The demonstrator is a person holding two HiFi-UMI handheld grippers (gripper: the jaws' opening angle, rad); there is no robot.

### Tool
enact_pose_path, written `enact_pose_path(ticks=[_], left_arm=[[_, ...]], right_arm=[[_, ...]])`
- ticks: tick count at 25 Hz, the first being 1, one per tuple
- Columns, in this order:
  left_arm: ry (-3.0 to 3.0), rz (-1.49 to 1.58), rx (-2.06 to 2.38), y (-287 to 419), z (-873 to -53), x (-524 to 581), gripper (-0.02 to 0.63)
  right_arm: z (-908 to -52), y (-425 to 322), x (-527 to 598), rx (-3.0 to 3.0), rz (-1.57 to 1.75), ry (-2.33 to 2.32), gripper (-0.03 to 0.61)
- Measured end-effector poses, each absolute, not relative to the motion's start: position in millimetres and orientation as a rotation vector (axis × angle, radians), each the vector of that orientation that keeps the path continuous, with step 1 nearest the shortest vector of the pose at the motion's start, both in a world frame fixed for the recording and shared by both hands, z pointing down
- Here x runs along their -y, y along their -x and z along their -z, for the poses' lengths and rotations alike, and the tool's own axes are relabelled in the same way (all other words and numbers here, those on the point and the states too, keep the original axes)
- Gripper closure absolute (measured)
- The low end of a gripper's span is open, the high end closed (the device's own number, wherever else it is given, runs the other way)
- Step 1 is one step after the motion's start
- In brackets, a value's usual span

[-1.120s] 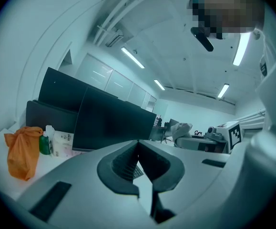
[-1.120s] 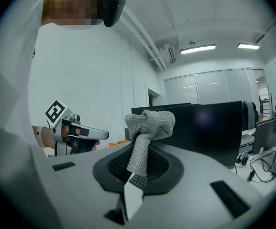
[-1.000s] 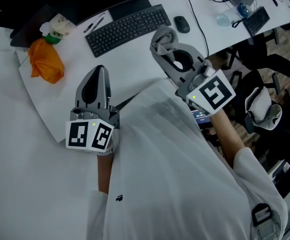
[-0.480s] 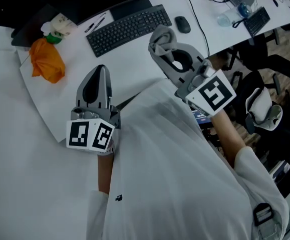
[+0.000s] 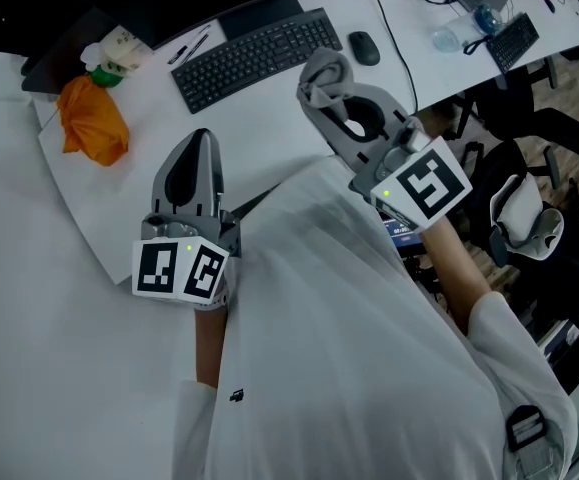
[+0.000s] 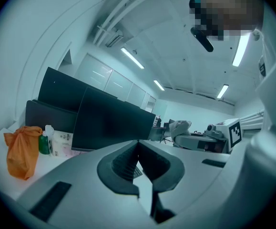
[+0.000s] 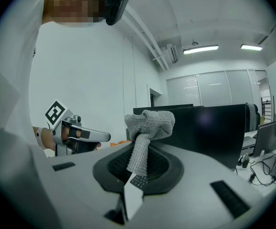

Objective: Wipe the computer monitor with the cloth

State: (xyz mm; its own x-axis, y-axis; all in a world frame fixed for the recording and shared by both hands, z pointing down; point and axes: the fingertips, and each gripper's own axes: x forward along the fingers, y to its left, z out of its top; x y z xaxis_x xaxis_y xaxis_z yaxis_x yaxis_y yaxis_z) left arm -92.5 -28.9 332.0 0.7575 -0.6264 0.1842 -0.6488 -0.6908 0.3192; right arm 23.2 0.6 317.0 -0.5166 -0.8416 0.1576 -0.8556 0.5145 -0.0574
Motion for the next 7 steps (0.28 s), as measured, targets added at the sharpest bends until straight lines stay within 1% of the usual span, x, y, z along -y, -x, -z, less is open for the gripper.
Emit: enact_pose_path(ticks=[7], left_arm=[[-2.586,-0.091,0.976,91.9,-333.4,28.1,0.595]], right_arm=[[-320.2,-23.8,-1.5,2.634,-0.199,-1.474,0.554]])
